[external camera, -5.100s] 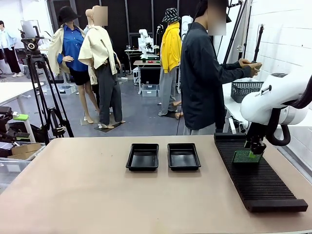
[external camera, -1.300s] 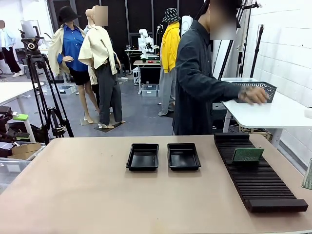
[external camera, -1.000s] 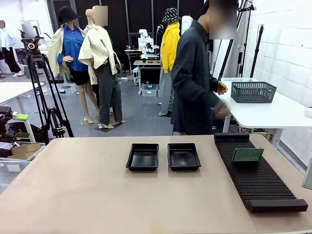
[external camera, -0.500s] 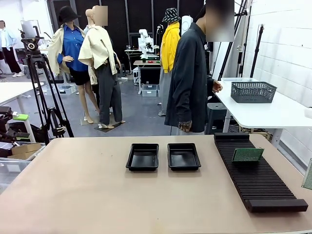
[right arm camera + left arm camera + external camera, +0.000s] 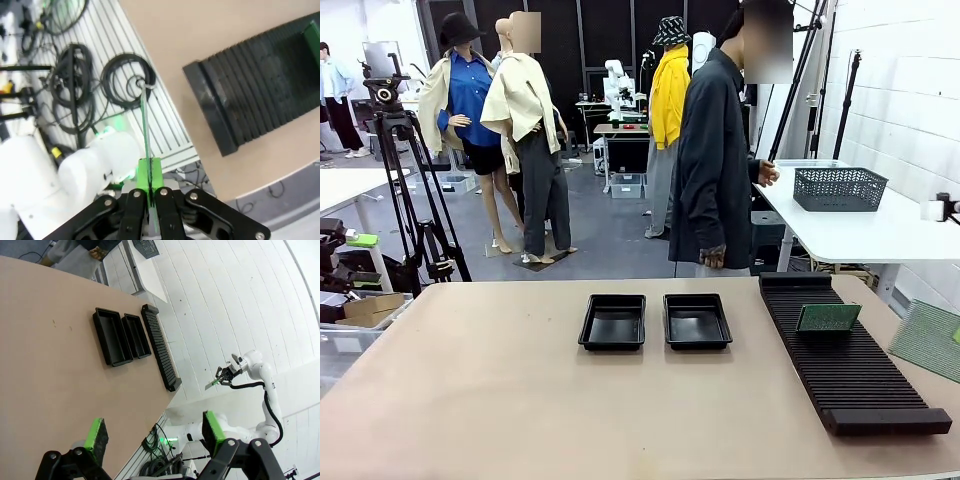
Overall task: Inspect and transfer BCBs to ESD trays.
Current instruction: Pick up the Blank PCB from the PCB Rack and place it in the left ESD tray.
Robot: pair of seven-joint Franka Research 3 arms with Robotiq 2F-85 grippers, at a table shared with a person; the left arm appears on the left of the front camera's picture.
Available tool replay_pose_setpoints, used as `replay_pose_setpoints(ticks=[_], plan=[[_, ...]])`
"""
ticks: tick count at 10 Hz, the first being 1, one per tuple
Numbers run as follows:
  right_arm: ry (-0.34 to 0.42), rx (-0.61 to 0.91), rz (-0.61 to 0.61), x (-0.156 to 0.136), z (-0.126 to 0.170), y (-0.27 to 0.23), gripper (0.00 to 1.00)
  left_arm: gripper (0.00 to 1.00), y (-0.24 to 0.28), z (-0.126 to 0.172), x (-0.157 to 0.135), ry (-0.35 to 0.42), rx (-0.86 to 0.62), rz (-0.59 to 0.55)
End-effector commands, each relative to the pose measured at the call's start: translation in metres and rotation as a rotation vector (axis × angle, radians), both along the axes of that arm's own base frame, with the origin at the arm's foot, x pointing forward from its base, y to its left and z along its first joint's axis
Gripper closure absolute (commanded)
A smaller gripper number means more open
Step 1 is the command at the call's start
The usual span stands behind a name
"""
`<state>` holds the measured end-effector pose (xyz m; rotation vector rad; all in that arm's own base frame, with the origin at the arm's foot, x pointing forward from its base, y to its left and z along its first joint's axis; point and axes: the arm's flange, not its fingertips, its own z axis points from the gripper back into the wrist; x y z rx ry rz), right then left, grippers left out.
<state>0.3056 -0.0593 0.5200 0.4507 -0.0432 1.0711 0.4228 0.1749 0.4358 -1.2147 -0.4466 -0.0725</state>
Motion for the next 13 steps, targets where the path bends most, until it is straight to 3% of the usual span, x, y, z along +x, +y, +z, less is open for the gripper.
replay_pose_setpoints(ticks=[1, 4, 6, 8, 10, 13], plan=[[-0.009, -0.065, -0.058, 0.012, 0.006, 0.027, 1.0, 0.0, 0.001, 0.003, -0.001, 0.003, -0.013, 0.0], [-0.016, -0.165, -0.144, 0.045, 0.019, 0.068, 1.0, 0.0, 0.001, 0.003, -0.001, 0.003, -0.013, 0.0], [-0.016, -0.147, -0.226, 0.067, 0.029, 0.09, 1.0, 0.0, 0.001, 0.003, -0.001, 0.003, -0.013, 0.0], [0.039, -0.086, -0.413, 0.086, 0.027, 0.113, 1.0, 0.0, 0.001, 0.003, -0.001, 0.003, -0.013, 0.0], [0.014, -0.101, -0.647, 0.101, 0.017, 0.137, 1.0, 0.0, 0.001, 0.003, -0.001, 0.003, -0.013, 0.0], [0.053, -0.045, -0.86, 0.12, -0.003, 0.175, 1.0, 0.0, 0.001, 0.003, -0.001, 0.003, -0.013, 0.0]])
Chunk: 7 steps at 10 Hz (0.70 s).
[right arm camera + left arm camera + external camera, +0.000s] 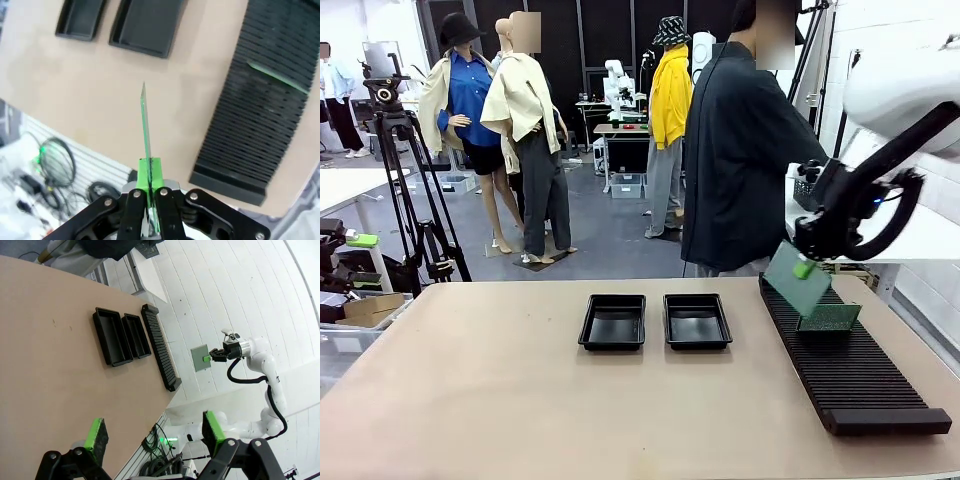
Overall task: Inspect and transfer BCBs to ESD trays.
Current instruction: Pick up the Blank PCB from the PCB Rack and place it in the left ESD tray.
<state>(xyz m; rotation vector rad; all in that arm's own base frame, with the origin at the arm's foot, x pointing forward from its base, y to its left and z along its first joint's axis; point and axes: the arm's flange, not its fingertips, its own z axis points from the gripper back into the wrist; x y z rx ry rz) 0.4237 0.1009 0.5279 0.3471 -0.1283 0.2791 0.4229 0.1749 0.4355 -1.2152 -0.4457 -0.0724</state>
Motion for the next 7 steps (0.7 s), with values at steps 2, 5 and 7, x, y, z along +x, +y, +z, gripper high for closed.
replay_pose_setpoints(ticks=[2, 5, 7], plan=[[-0.019, 0.102, -0.141, 0.01, -0.024, 0.04, 1.0, 0.0, 0.001, 0.003, -0.001, 0.002, -0.012, 0.001], [-0.022, 0.188, -0.244, 0.026, -0.037, 0.061, 1.0, 0.0, 0.001, 0.003, -0.001, 0.002, -0.012, 0.001], [-0.003, 0.223, -0.272, 0.045, -0.046, 0.08, 1.0, 0.0, 0.001, 0.003, -0.001, 0.002, -0.012, 0.001]])
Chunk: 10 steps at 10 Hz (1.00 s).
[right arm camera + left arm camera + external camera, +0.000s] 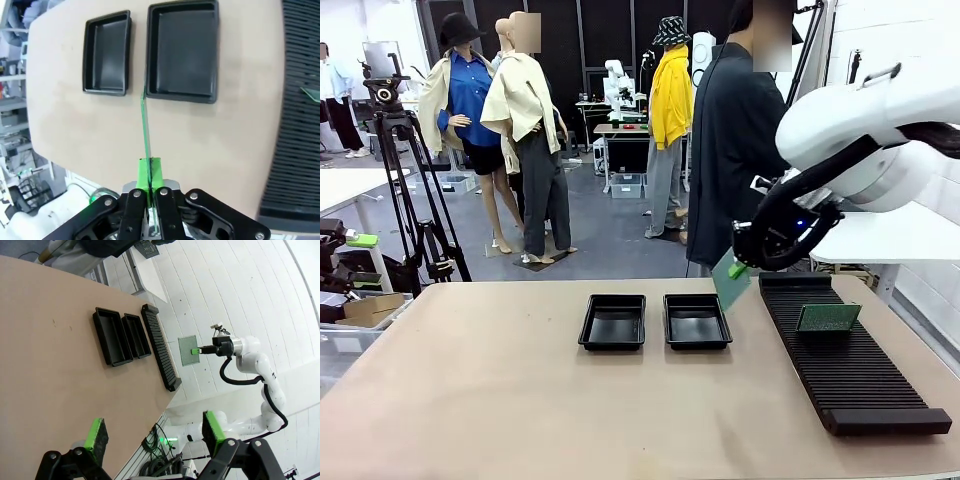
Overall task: Inspect and transfer BCBs to ESD trays.
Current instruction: Pick up the Blank PCB from the PCB Rack and place it in the left ESD tray.
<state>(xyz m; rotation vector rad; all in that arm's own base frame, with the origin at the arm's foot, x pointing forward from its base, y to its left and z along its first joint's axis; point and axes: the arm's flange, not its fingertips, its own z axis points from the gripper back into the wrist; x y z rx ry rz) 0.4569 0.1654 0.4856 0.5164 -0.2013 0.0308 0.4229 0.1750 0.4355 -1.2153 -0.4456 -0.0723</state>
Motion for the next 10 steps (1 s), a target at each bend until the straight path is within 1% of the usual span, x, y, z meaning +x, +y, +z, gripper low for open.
replay_pose_setpoints(ticks=[1, 3, 7, 10], plan=[[0.011, 0.077, -0.025, 0.024, -0.007, 0.028, 1.0, 0.0, 0.001, 0.003, -0.001, 0.002, -0.012, 0.001], [0.038, 0.109, -0.007, 0.051, -0.017, 0.055, 1.0, 0.0, 0.001, 0.003, -0.001, 0.002, -0.012, 0.001], [0.072, 0.119, 0.002, 0.092, -0.037, 0.105, 1.0, 0.0, 0.001, 0.003, -0.001, 0.002, -0.012, 0.001], [0.086, 0.186, 0.009, 0.121, -0.055, 0.13, 1.0, 0.0, 0.001, 0.003, -0.001, 0.002, -0.012, 0.001]])
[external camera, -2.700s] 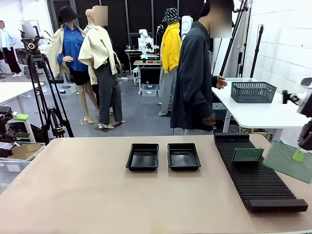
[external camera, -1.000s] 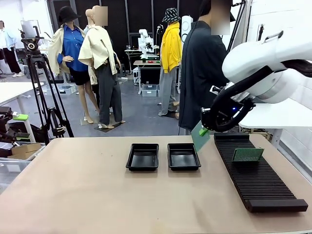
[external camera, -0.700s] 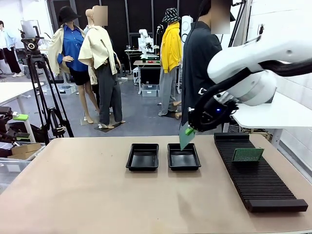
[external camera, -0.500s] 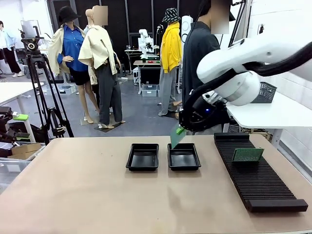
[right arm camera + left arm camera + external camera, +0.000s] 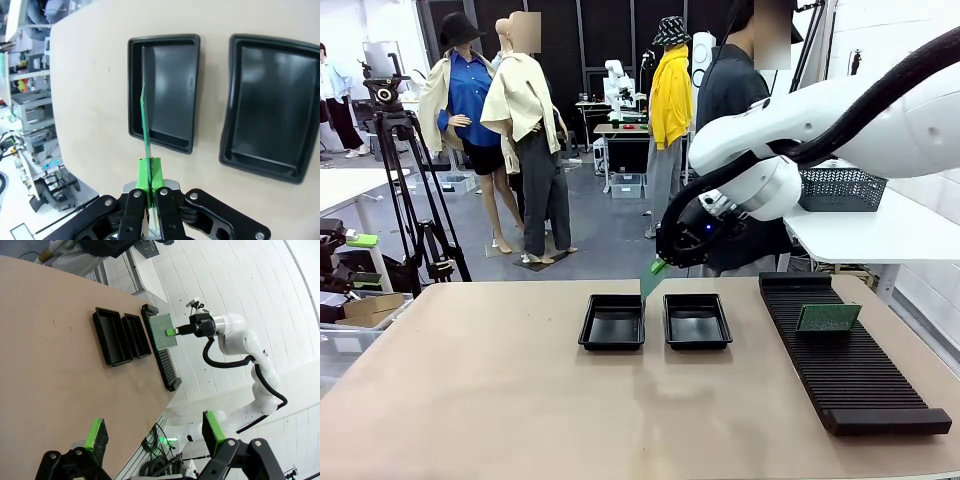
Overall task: Inspect and transfer BCBs to ESD trays.
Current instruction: Pick up the Blank PCB from the PCB Rack and place it in the left ESD tray.
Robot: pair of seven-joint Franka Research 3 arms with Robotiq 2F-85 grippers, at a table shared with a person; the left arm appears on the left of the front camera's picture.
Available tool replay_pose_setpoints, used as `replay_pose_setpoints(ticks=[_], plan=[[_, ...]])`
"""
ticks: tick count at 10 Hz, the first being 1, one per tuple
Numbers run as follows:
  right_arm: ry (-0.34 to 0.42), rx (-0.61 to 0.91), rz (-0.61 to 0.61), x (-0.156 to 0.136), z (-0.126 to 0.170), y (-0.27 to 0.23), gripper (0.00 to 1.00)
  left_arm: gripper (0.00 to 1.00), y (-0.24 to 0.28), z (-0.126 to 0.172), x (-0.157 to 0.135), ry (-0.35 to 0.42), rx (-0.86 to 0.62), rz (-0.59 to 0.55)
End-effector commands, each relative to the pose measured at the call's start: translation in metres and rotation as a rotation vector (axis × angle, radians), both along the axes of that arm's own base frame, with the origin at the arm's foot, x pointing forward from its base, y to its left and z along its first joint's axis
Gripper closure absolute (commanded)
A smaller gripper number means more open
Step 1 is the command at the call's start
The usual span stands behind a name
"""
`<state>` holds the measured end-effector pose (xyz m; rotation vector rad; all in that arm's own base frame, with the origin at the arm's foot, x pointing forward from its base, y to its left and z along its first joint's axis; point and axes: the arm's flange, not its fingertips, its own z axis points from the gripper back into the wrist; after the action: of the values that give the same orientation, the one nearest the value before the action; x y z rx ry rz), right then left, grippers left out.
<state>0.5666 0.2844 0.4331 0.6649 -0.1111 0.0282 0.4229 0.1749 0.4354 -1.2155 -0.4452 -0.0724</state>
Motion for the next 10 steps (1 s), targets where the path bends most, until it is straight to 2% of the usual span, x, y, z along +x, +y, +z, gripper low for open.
replay_pose_setpoints(ticks=[1, 4, 10], plan=[[0.01, 0.035, -0.032, 0.017, -0.012, 0.022, 1.0, 0.0, 0.001, 0.003, -0.001, 0.002, -0.012, 0.001], [0.059, 0.054, -0.051, 0.03, -0.047, 0.042, 1.0, 0.0, 0.001, 0.003, -0.001, 0.002, -0.012, 0.001], [0.047, 0.06, -0.051, 0.054, -0.084, 0.071, 1.0, 0.0, 0.001, 0.003, -0.001, 0.002, -0.012, 0.001]])
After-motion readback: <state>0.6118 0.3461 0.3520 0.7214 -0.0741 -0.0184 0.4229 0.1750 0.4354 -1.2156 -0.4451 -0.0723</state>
